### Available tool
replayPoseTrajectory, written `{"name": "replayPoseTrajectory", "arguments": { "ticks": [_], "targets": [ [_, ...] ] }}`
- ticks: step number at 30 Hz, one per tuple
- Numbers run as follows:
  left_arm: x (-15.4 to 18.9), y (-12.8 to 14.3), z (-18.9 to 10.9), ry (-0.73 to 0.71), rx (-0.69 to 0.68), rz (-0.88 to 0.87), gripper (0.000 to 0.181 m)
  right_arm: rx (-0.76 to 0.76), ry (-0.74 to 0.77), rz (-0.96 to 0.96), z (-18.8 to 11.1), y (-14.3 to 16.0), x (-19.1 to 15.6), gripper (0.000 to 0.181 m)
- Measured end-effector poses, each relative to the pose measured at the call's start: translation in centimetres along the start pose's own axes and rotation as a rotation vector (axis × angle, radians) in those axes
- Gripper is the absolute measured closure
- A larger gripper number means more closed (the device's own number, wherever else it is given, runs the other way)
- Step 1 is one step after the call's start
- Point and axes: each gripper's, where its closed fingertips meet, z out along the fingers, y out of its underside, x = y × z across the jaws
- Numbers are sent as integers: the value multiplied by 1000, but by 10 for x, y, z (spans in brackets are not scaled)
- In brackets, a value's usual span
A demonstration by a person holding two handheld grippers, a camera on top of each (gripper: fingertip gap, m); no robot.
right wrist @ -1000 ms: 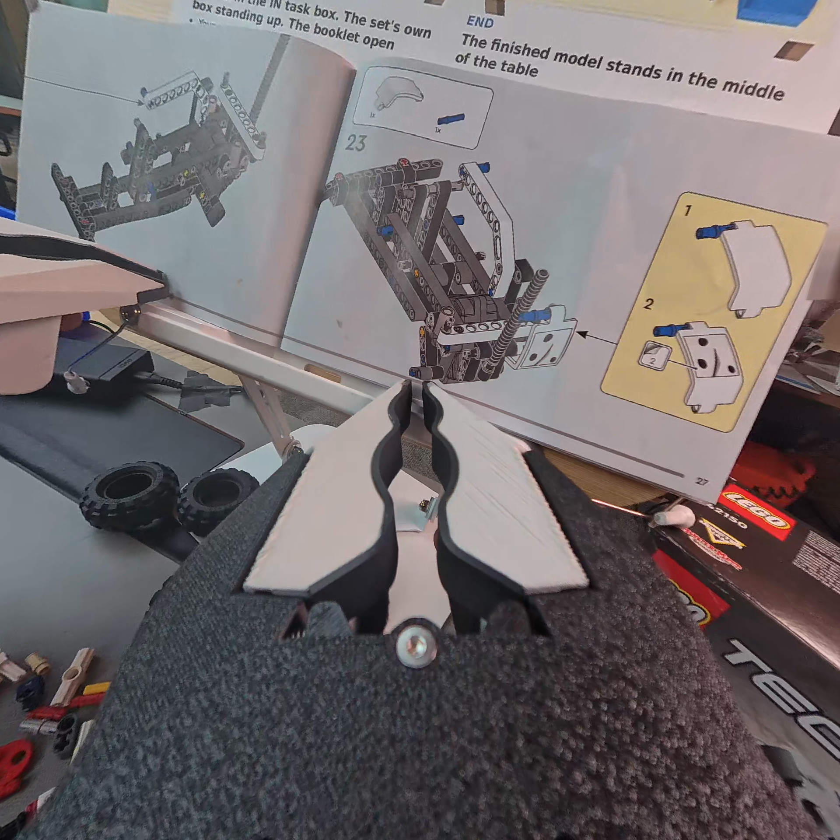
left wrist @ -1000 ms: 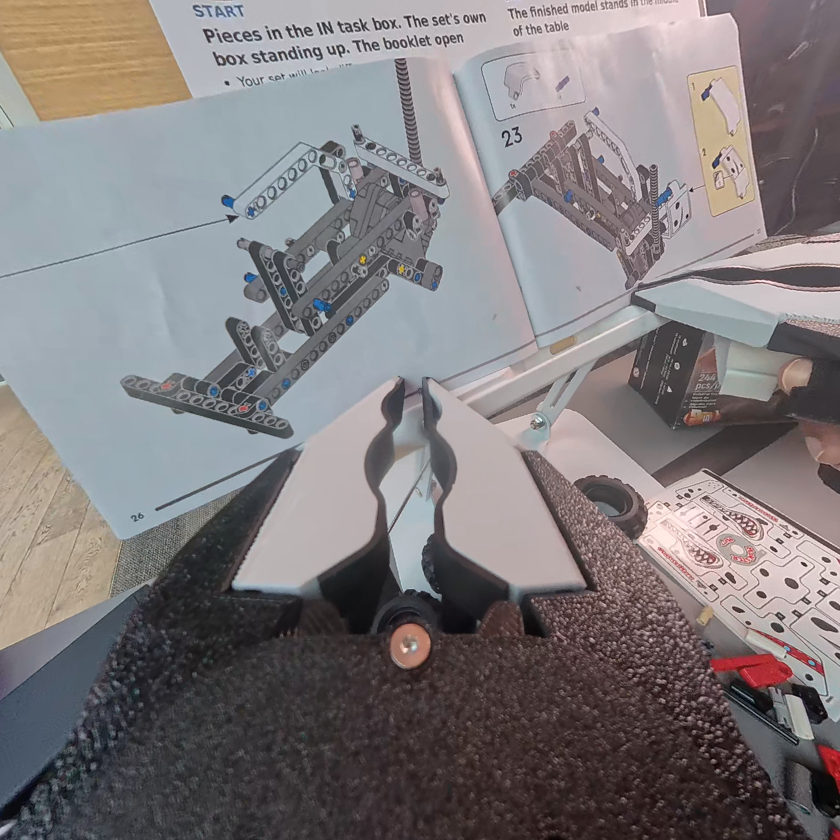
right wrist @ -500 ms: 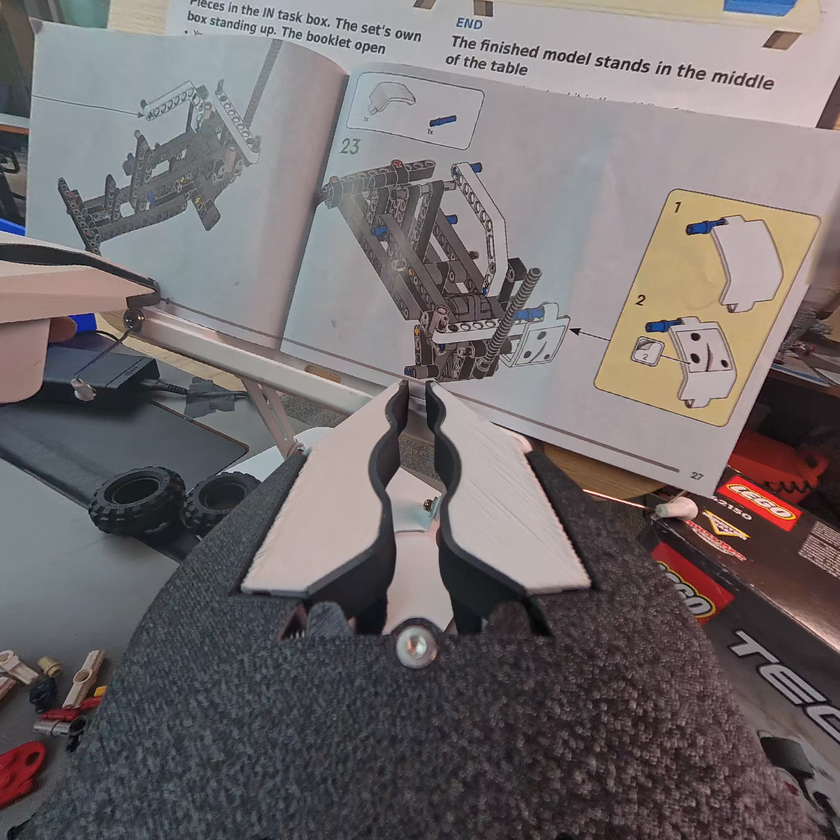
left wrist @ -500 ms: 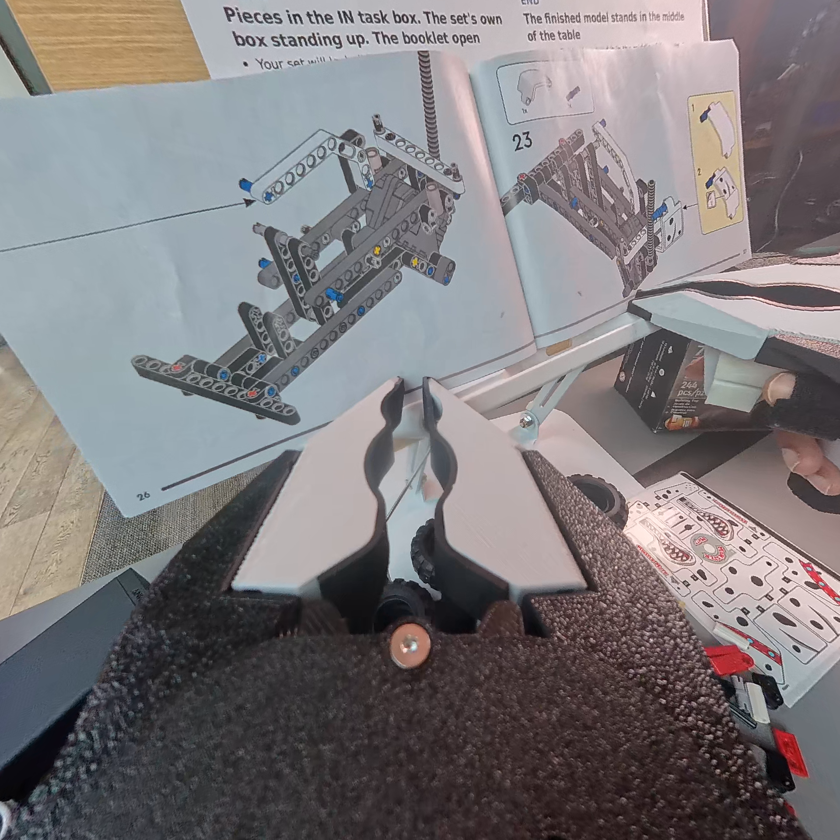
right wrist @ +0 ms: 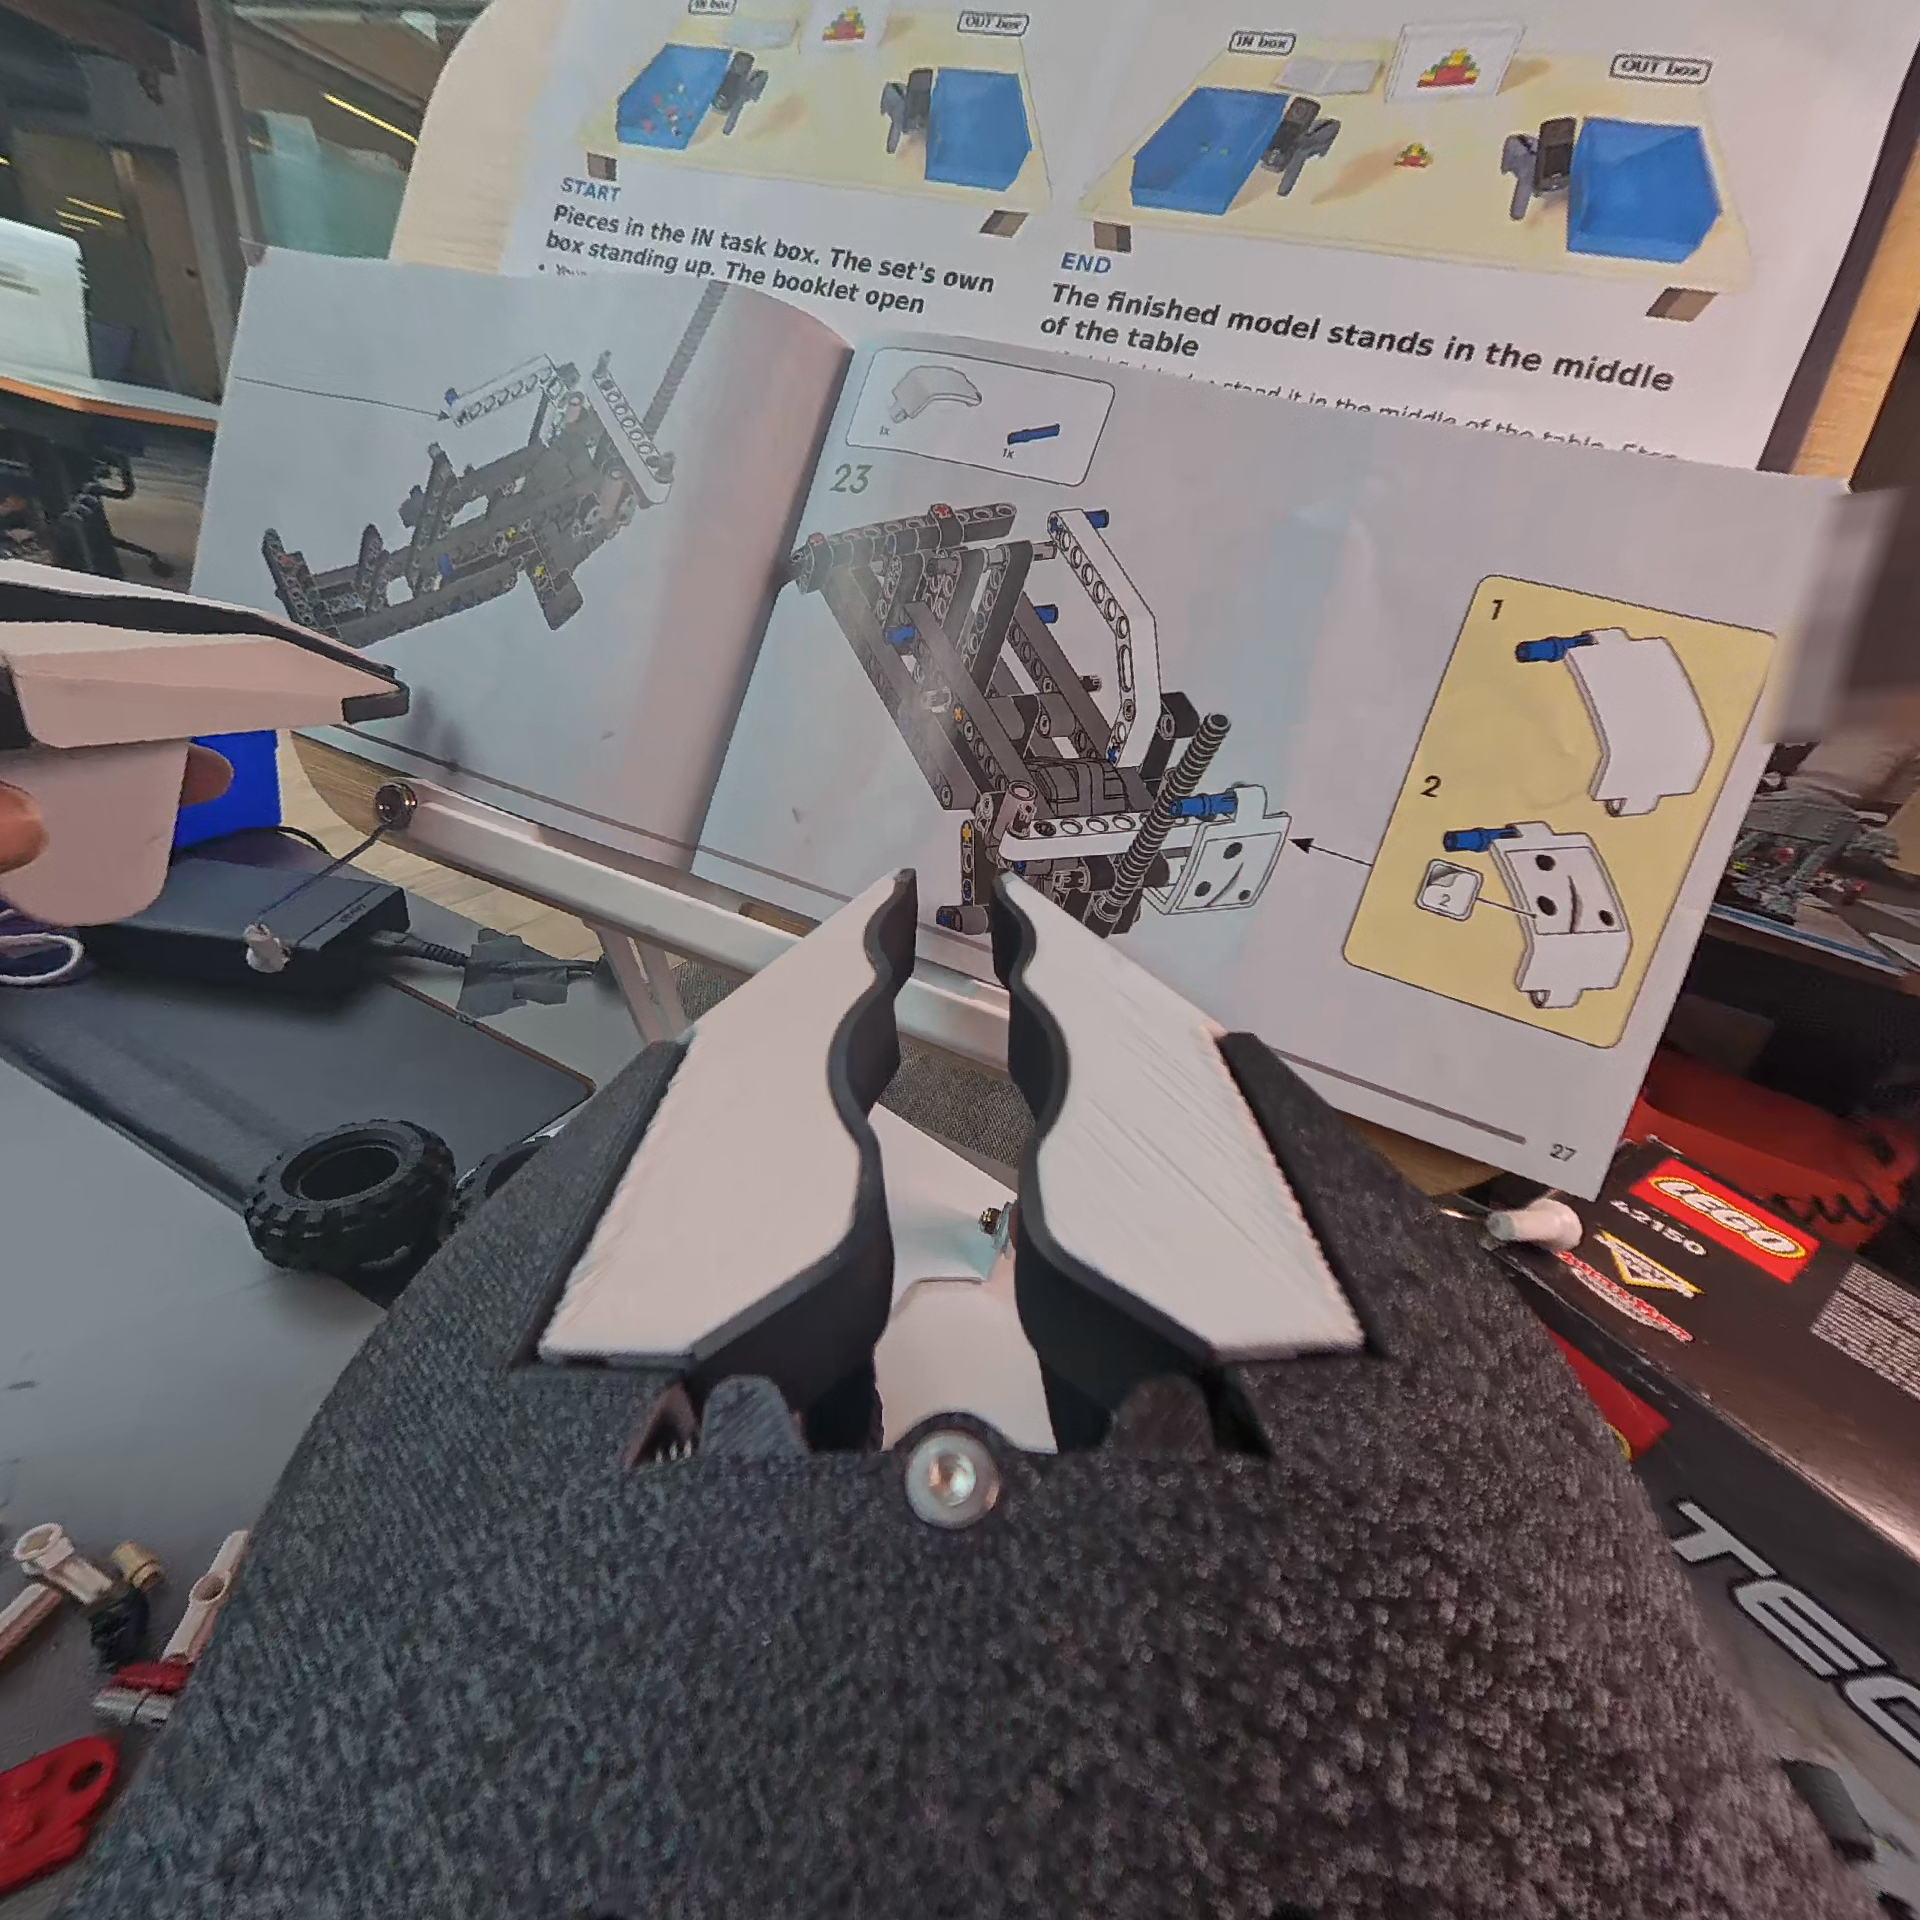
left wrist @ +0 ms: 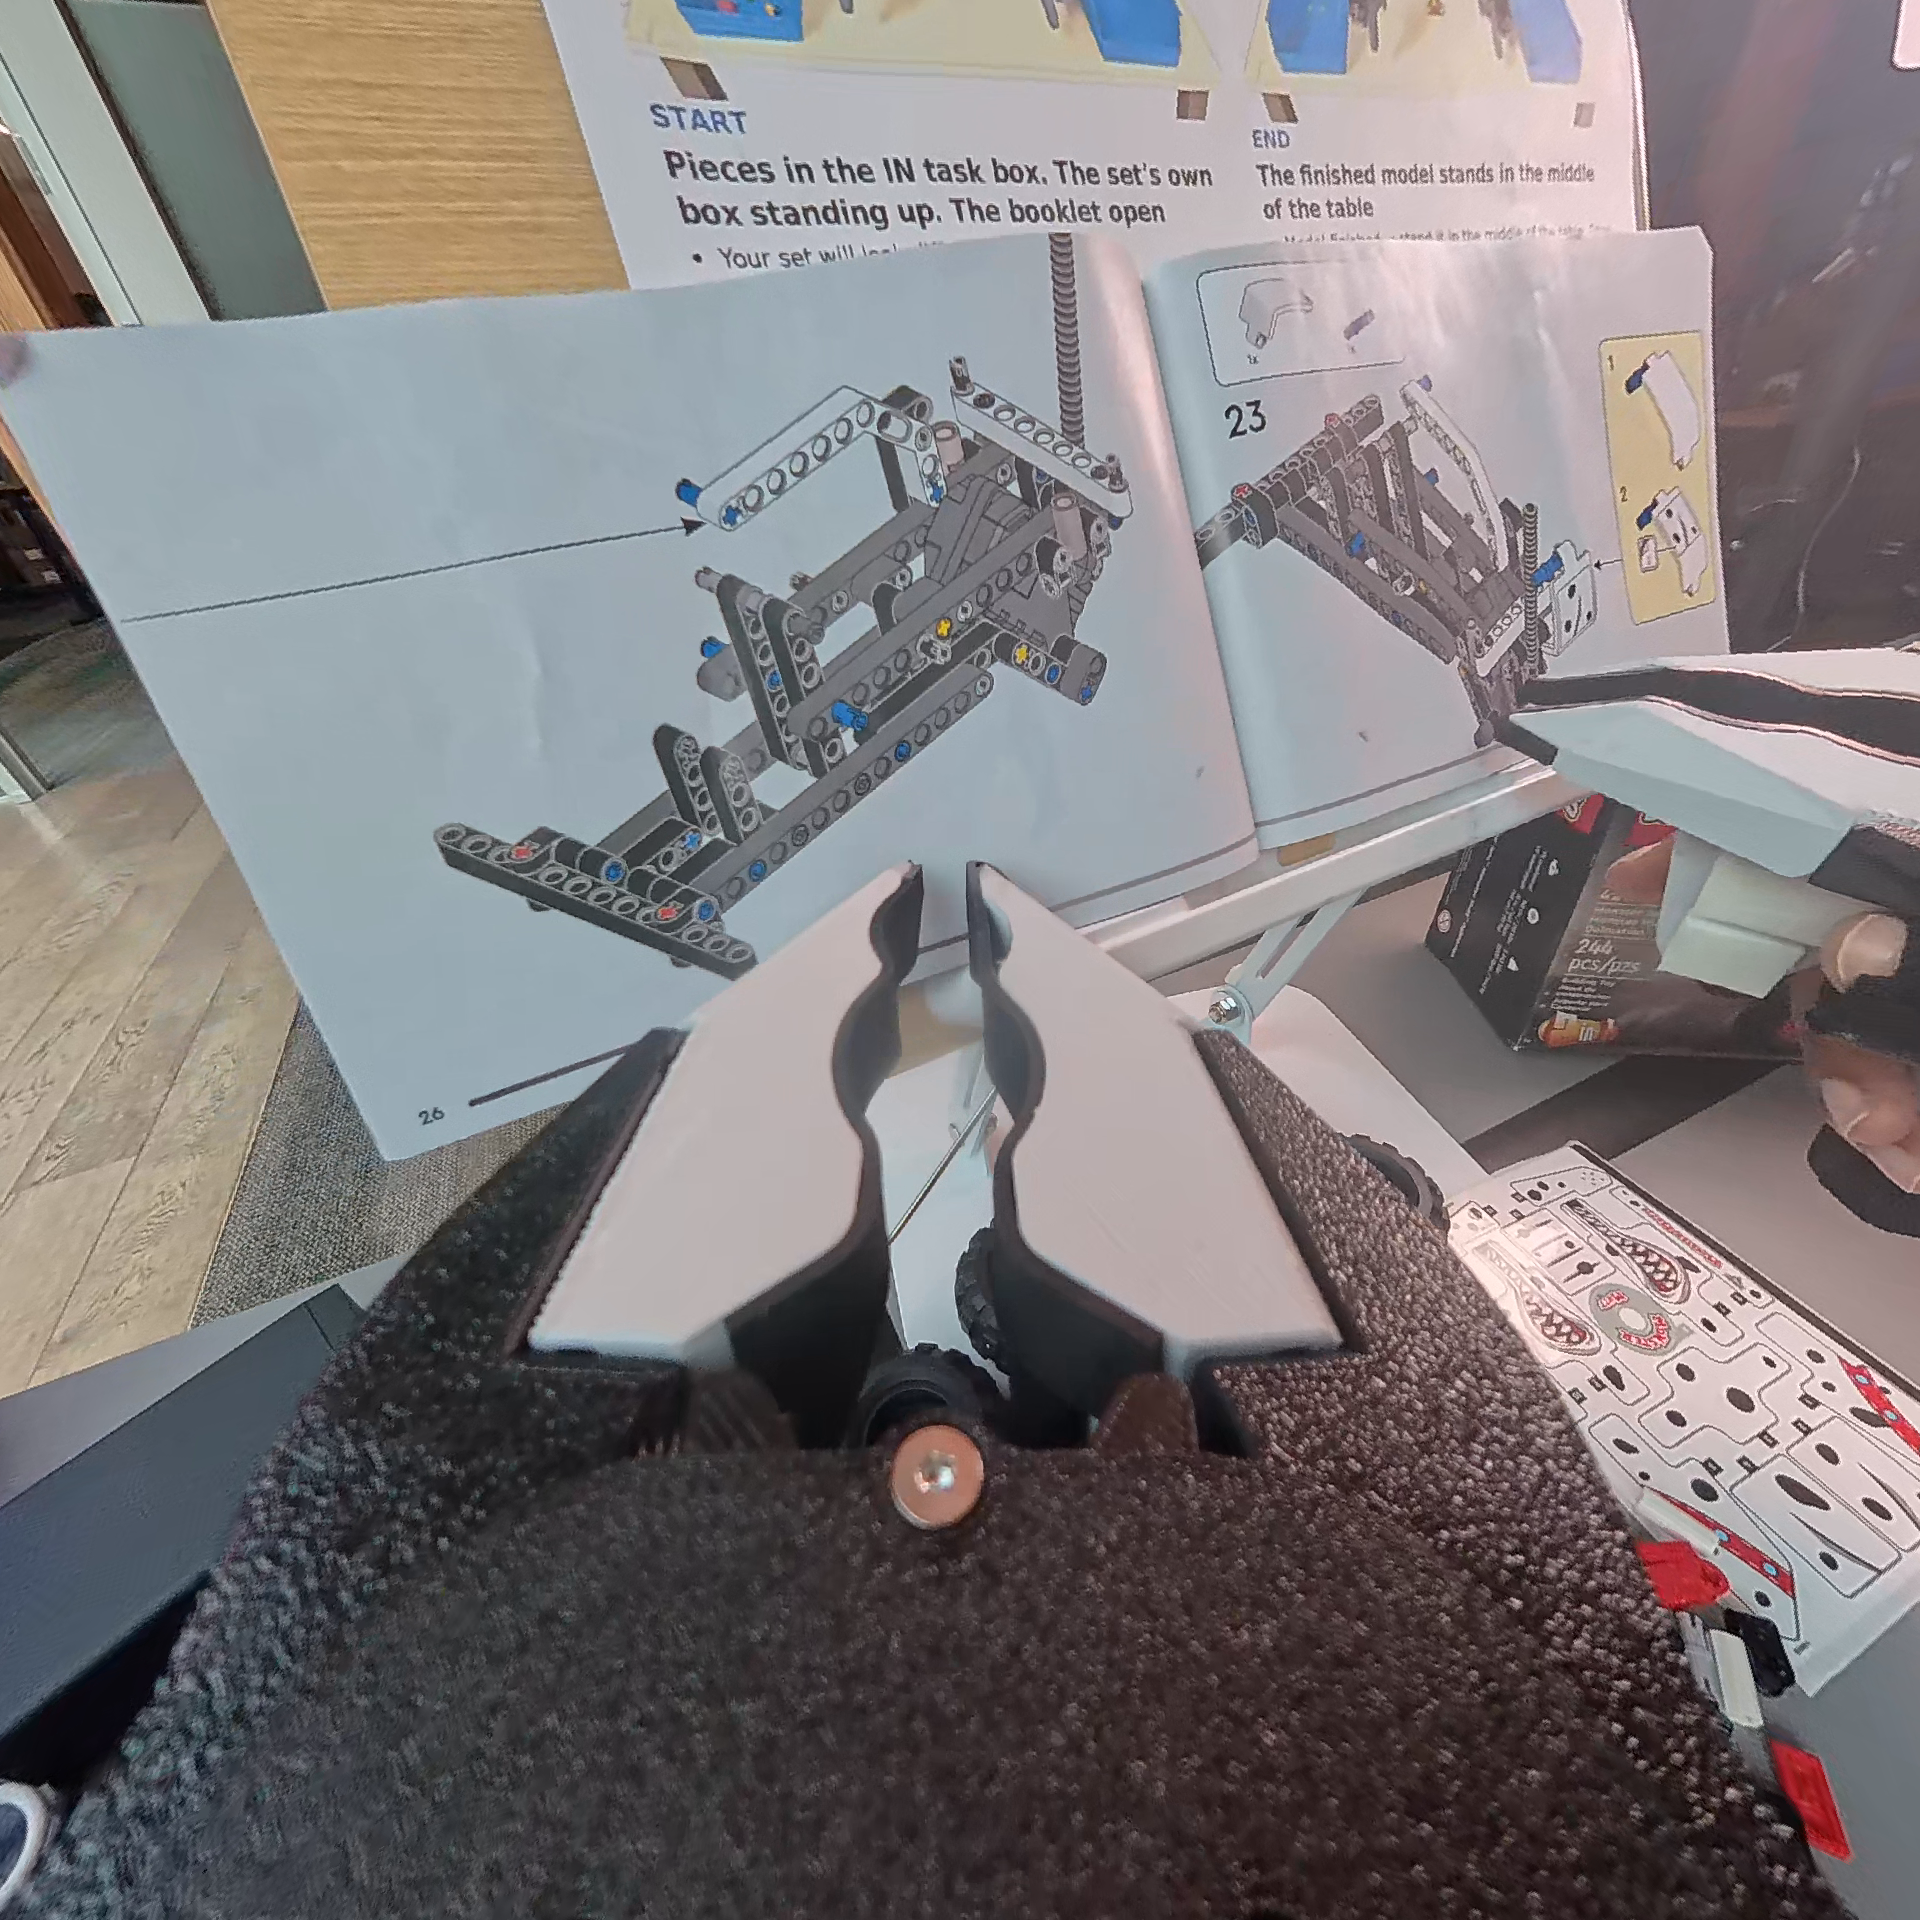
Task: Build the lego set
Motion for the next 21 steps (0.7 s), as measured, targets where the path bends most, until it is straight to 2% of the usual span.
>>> {"name": "replayPoseTrajectory", "arguments": {
  "ticks": [11, 21],
  "targets": [
    [-3, 2, 1, -18, -2, -6, 172, -9, 5, -7, 0, 3, 0, 168],
    [-7, 7, 2, -25, -17, -16, 172, -77, 50, 40, 2, 18, 14, 167]
  ]
}}
